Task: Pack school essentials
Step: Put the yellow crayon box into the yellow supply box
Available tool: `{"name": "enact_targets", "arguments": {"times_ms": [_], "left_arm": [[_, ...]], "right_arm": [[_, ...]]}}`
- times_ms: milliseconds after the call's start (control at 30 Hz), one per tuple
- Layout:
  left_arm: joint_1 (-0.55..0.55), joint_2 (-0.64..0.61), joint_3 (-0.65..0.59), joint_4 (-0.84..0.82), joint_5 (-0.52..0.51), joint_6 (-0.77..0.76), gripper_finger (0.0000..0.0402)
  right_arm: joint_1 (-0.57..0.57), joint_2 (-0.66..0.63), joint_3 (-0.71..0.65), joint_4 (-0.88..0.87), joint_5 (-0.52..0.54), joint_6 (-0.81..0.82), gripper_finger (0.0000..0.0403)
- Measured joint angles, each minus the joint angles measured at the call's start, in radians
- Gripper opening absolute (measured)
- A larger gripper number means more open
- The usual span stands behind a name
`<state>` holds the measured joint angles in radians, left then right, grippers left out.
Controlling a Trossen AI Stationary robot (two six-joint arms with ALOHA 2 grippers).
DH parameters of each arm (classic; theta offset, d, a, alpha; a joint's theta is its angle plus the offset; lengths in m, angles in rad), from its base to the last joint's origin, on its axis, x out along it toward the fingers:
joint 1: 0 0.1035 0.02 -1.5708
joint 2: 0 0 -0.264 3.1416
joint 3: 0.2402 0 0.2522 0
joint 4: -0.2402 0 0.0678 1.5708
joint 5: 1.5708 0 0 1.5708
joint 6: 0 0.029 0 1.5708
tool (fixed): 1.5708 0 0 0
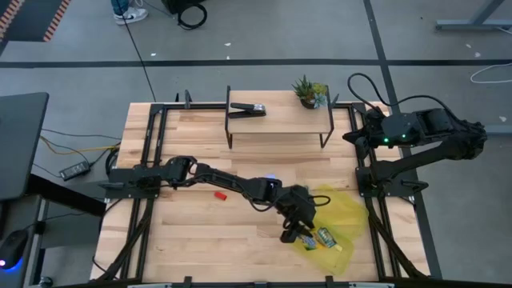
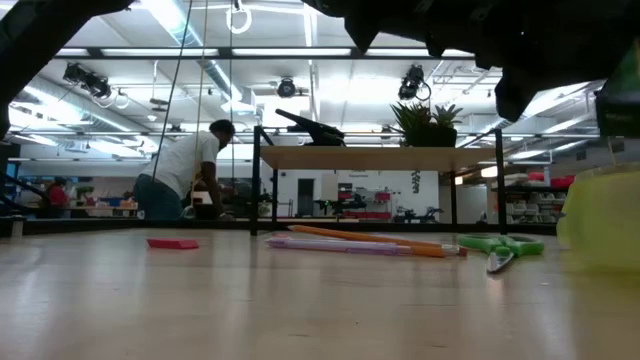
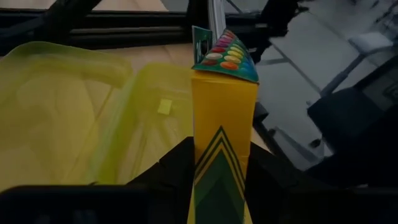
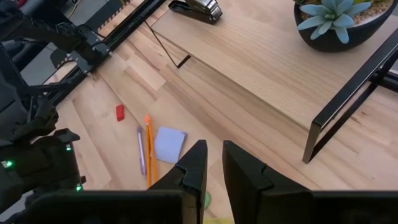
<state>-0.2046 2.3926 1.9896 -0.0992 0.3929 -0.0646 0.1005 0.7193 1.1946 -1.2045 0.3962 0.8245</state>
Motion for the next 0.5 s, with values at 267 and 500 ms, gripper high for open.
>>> {"name": "enact_targets", "arguments": {"times_ms": [267,500], "left_arm": [[-0.013,0.000,0.000,-0.068,-0.056,0.153,0.0120],[-0.018,-0.001,0.004,-0.147,-0.099,0.125,0.0129]], "right_arm": [[0.000,0.000,0.000,0.000,0.000,-0.005,0.0057],[0.000,0.000,0.000,0.000,0.000,-0.006,0.0057]]}}
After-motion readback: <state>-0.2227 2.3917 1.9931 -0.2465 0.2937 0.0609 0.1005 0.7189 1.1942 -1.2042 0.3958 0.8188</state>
